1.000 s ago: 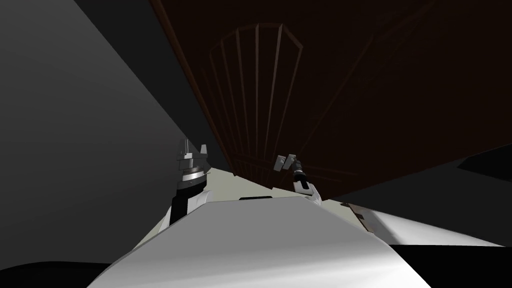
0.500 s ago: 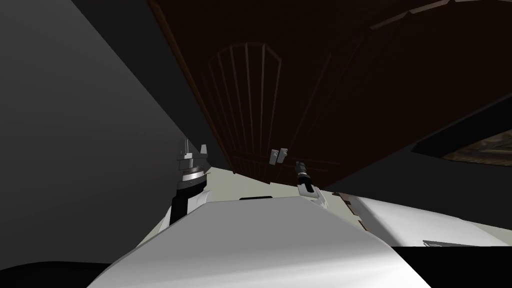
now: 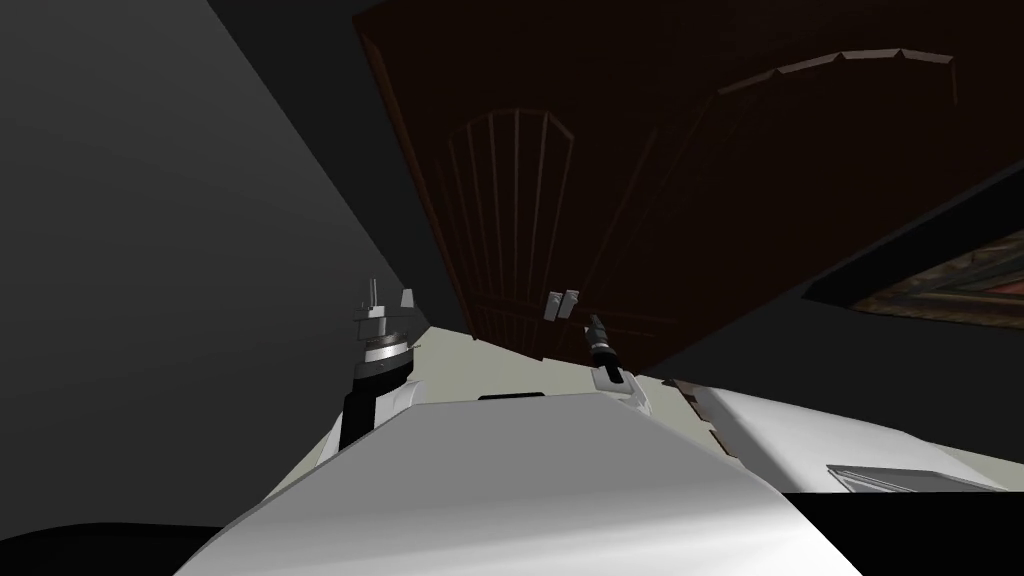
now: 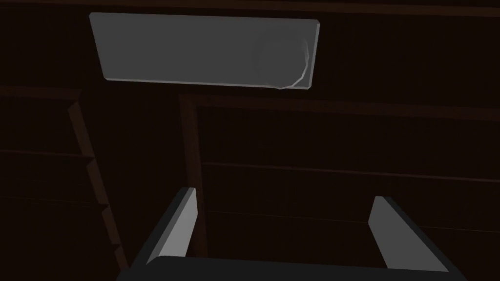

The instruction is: Pull the door open

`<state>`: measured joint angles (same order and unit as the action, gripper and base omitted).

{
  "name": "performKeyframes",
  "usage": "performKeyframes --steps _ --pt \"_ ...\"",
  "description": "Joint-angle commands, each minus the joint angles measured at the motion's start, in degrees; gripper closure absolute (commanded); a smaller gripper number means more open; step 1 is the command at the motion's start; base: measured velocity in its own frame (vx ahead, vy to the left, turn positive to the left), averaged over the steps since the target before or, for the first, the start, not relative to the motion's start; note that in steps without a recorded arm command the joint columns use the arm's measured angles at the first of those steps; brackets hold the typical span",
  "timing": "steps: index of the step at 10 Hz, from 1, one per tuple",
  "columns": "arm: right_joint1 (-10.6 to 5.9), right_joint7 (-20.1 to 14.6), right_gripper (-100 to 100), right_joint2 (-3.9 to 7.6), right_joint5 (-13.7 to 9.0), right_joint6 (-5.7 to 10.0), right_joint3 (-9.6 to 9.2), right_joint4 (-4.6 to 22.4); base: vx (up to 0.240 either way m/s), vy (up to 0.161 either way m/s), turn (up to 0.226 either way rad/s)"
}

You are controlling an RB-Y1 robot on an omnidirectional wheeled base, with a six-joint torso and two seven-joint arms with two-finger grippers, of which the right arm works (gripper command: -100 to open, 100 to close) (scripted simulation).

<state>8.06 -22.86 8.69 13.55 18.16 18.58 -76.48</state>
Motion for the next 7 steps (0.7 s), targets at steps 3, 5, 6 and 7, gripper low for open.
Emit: performKeyframes --steps 3,5,6,7 --pt "0.95 0.14 -100 1.30 -0.36 -0.53 2.38 0.71 -0.030 -0.006 -0.083" --pt "1.56 0.42 -100 2.43 -0.68 -1.09 4.57 1.39 0.043 -0.075 -0.135" --pt "1.60 0.63 -100 2.93 -0.86 -1.40 5.62 1.78 0.116 -0.101 -0.090" --pt "1.40 0.74 -100 2.99 -0.91 -1.51 5.85 1.93 0.164 -0.104 -0.030"
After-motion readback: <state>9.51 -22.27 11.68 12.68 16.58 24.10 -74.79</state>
